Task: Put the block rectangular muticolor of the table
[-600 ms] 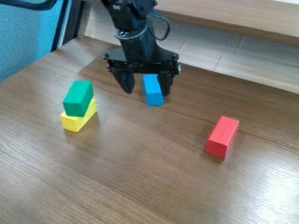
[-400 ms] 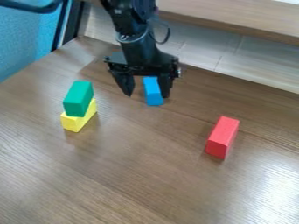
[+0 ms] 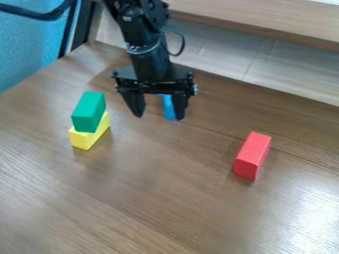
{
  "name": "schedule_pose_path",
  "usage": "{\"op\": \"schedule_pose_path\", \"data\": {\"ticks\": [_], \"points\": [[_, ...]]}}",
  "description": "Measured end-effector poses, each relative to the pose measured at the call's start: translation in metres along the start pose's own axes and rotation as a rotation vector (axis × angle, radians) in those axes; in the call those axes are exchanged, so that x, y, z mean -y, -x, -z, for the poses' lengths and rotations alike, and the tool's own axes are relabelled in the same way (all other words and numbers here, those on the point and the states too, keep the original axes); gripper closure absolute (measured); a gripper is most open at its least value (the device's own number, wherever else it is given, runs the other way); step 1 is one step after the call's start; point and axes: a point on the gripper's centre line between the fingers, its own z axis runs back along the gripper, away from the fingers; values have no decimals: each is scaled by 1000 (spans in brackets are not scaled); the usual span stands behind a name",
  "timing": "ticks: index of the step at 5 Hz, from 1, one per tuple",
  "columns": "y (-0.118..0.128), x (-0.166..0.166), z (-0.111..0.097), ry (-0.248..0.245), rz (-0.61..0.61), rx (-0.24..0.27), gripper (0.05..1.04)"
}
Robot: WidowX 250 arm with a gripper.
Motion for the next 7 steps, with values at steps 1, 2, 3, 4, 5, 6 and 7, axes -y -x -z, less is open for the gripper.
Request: {"op": "schedule_pose_path", "data": {"ticks": [1, 2, 3, 4, 5, 6, 7], "points": [[0, -15, -2, -24, -34, -14, 83], [-8, -33, -21, -41, -71, 41, 83], [-7, -53, -33, -60, -119, 62, 83], [-7, -66, -36, -67, -150, 62, 83], [-4, -89, -37, -92, -198, 58, 83], [-1, -108, -34, -114, -242, 50, 83], [2, -118, -25, -129, -256, 20, 83]]}}
